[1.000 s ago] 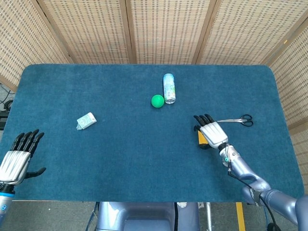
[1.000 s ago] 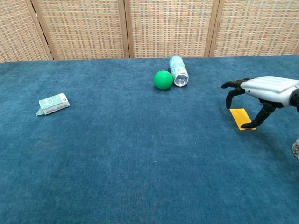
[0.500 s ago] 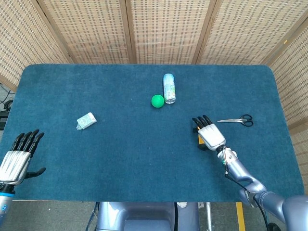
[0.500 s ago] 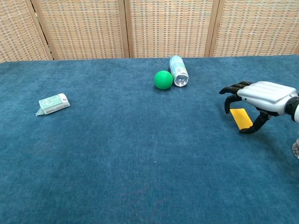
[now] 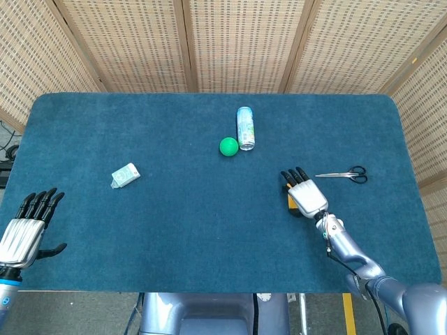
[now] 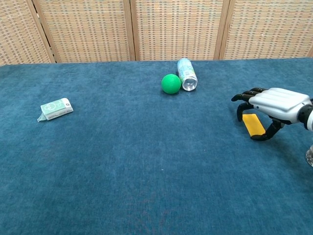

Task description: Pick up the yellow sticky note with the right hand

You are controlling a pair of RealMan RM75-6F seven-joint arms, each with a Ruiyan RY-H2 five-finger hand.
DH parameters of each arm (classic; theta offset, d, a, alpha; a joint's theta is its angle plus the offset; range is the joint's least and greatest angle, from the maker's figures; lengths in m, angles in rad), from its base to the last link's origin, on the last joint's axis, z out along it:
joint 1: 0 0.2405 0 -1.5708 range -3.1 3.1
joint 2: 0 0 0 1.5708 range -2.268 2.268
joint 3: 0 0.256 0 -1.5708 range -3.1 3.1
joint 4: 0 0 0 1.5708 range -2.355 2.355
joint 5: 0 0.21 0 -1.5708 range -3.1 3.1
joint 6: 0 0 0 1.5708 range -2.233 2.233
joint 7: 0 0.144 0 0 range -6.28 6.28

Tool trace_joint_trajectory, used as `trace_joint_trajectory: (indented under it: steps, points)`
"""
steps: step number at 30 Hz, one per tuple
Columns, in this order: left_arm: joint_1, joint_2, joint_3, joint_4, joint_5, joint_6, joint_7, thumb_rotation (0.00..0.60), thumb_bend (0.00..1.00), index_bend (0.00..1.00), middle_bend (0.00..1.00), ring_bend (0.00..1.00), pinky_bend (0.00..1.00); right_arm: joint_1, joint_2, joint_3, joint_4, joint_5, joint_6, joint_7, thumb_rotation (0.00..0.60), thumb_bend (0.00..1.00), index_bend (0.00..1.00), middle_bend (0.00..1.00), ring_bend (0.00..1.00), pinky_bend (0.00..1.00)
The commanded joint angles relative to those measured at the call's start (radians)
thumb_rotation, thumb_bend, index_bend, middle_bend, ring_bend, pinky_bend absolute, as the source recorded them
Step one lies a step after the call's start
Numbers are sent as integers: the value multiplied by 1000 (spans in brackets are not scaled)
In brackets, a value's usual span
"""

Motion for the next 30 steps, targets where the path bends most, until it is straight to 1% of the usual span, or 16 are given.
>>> trace_joint_trajectory:
  steps: [1,7,10,12,17,20,24,25,30]
  points:
    - [0,0,0,0,-1,0,0,600,22,0,0,0,0,6,-5,1,12,7,-15,-8,600,260,365,82,0,0]
    - [0,0,0,0,-1,1,0,600,22,0,0,0,0,16,-18,23,49,35,-30,-24,600,262,366,90,0,0]
    - [0,0,0,0,-1,2,0,600,22,0,0,0,0,14,-25,47,69,52,1,-29,600,290,366,94,0,0]
    - [0,-1,0,0,0,3,0,600,21,0,0,0,0,8,-25,72,75,69,35,-19,600,311,366,94,0,0]
    - [0,-1,0,1,1,3,1,600,22,0,0,0,0,0,-4,100,78,80,93,-16,600,311,366,93,0,0]
    - [1,-1,0,1,1,3,1,600,22,0,0,0,0,-8,7,100,67,83,100,-2,600,311,366,93,0,0]
    - [1,-1,0,1,1,4,2,600,22,0,0,0,0,-20,27,79,31,76,88,16,600,311,366,82,0,0]
    - [1,-1,0,1,1,4,2,600,22,0,0,0,0,-25,37,68,9,73,77,23,600,311,366,79,0,0]
    - [0,-2,0,1,1,4,4,600,22,0,0,0,0,-37,76,48,-78,79,42,32,600,311,366,77,0,0]
